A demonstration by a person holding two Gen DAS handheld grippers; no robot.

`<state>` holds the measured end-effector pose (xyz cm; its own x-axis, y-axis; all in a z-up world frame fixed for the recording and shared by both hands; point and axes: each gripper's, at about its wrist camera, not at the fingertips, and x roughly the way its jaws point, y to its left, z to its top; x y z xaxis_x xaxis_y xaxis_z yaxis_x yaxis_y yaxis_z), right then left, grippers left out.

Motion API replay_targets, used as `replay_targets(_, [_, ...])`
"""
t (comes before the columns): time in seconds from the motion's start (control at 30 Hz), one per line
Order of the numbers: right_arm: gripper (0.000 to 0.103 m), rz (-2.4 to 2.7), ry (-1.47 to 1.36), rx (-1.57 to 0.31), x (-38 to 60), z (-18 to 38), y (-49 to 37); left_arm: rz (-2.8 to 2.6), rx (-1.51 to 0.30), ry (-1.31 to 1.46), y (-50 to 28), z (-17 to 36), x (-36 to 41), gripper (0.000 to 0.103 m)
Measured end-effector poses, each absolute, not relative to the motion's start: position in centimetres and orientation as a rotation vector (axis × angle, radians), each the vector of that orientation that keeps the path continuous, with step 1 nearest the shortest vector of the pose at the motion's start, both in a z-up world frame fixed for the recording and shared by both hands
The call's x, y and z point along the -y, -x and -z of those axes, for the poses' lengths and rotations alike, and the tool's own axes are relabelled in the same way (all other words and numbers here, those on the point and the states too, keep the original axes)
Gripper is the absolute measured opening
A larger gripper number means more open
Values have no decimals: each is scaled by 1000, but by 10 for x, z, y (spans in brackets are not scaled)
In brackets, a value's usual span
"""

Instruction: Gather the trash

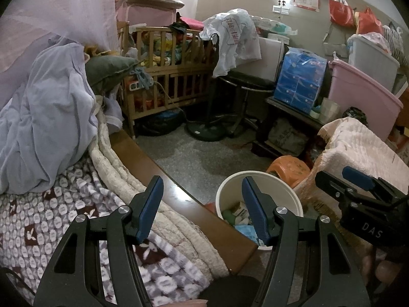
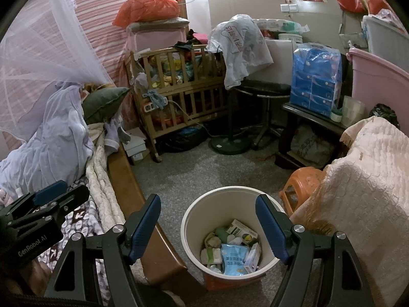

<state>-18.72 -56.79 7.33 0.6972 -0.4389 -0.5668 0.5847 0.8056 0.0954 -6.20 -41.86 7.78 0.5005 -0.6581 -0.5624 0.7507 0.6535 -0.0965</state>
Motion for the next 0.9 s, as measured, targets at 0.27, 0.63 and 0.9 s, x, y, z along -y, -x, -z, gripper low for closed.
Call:
replay_targets(0.27, [74, 576, -278, -557, 569, -73, 186, 862, -586, -180, 64, -80, 419, 63])
replay_targets(0.63, [75, 575, -278, -557, 570, -73, 185, 861, -585, -180, 65, -81, 419, 63])
replay_targets(0.9, [75, 573, -279, -559, 571, -73, 186, 866, -591, -181, 66, -80, 420, 63])
